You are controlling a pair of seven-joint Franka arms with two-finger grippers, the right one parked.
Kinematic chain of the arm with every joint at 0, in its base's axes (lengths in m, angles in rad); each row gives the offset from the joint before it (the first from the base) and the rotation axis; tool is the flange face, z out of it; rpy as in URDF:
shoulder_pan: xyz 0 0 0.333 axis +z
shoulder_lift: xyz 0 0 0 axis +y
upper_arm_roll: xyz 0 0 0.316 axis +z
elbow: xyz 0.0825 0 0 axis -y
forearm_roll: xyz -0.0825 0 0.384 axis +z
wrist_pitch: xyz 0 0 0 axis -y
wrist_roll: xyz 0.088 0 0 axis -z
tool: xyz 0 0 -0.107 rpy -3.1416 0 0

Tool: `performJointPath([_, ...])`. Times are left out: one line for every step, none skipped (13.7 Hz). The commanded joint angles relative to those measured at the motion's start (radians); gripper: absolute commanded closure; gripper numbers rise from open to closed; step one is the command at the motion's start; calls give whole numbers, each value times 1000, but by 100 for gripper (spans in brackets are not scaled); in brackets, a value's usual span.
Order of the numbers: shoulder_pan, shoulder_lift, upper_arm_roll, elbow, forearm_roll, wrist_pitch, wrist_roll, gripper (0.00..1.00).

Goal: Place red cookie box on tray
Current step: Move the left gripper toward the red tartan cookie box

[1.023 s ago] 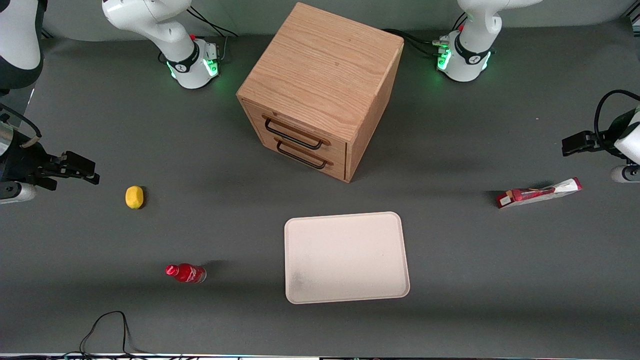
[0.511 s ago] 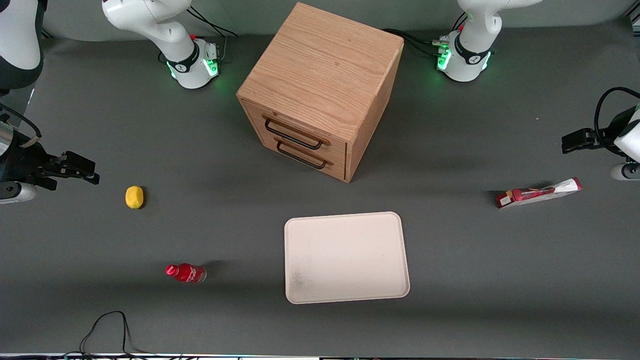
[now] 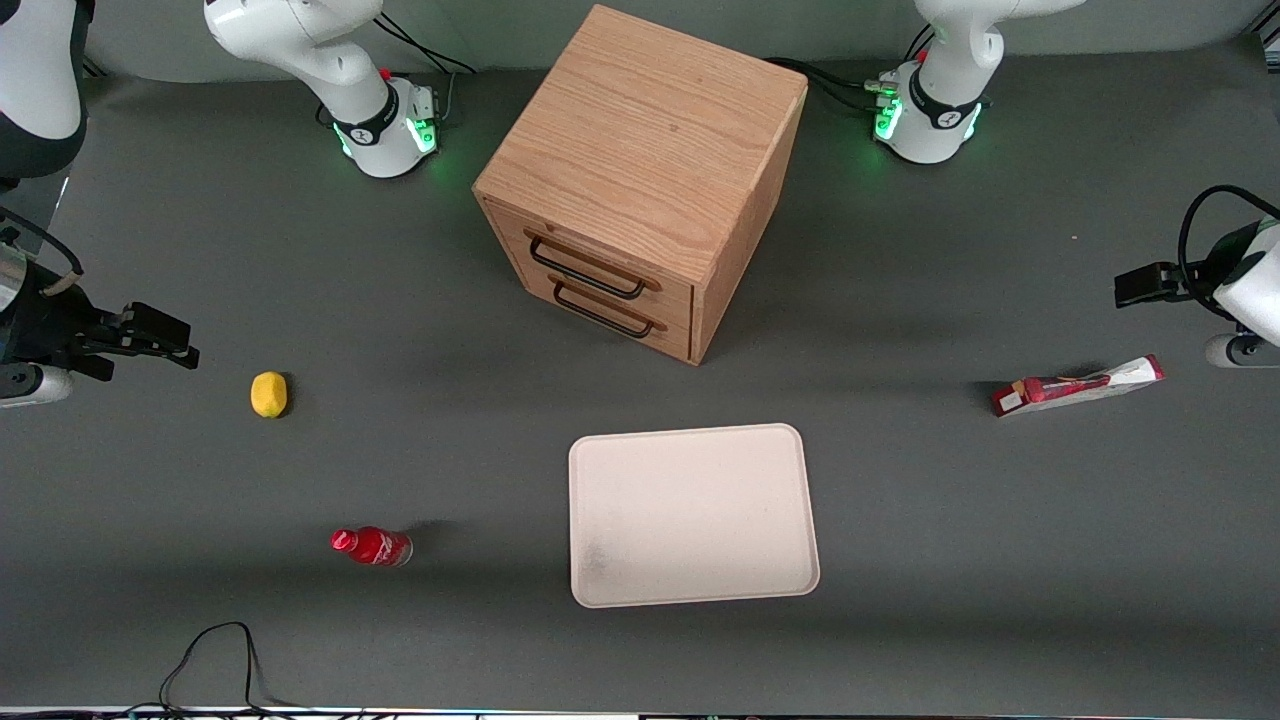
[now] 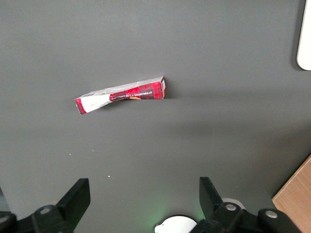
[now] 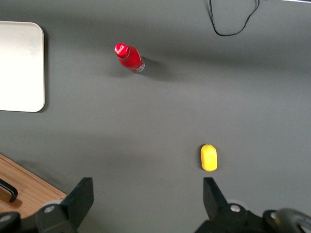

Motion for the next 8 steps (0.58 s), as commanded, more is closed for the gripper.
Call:
performJointPath([-15, 7, 10, 27, 5, -45, 7, 0])
performJointPath([-15, 7, 10, 27, 5, -47, 7, 0])
performJointPath([-15, 7, 10, 27, 5, -47, 7, 0])
performJointPath([-15, 7, 9, 27, 5, -47, 7, 0])
performJointPath([-15, 7, 8, 27, 5, -47, 17, 0])
performJointPath([-14, 7, 10, 27, 5, -47, 33, 0])
performJointPath([-14, 7, 10, 27, 5, -45, 43, 0])
performJointPath([-12, 7, 10, 27, 5, -45, 50, 0])
